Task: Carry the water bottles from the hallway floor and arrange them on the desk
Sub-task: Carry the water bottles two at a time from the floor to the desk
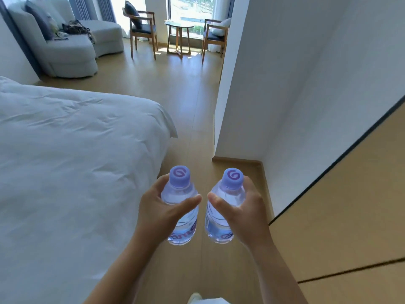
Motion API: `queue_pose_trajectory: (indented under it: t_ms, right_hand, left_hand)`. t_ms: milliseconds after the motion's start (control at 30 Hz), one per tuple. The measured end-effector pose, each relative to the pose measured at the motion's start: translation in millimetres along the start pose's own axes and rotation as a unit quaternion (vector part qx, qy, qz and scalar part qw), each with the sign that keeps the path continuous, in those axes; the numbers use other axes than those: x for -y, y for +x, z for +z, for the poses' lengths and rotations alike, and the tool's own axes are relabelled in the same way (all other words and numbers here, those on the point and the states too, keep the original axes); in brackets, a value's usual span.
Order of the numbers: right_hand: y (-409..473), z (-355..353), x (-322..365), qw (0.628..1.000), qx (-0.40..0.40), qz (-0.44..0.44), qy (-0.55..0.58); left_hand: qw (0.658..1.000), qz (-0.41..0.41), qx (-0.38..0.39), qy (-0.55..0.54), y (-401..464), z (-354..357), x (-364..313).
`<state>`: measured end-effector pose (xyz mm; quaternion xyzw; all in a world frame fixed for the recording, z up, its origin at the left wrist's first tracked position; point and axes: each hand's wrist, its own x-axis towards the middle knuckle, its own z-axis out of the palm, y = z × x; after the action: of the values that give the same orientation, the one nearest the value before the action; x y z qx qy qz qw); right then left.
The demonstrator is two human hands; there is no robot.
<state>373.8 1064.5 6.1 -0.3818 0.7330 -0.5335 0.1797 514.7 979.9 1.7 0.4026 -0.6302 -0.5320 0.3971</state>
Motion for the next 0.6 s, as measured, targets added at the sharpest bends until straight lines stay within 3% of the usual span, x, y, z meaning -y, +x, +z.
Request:
queue_pose_trajectory:
  t_ms: [400, 600]
  right_hand:
    - [229.1, 59.3, -39.0, 0.999, 0.01, 0.024, 0.029]
    - [363.7, 112.1, -40.4, 0.999, -0.009, 0.028, 0.03]
  left_hand:
    - [0.998, -0.041, -0.01, -0.047, 238.0, 49.6, 28.9]
    - [0.999, -0.011, 0.029, -0.023, 391.1, 49.4, 31.8]
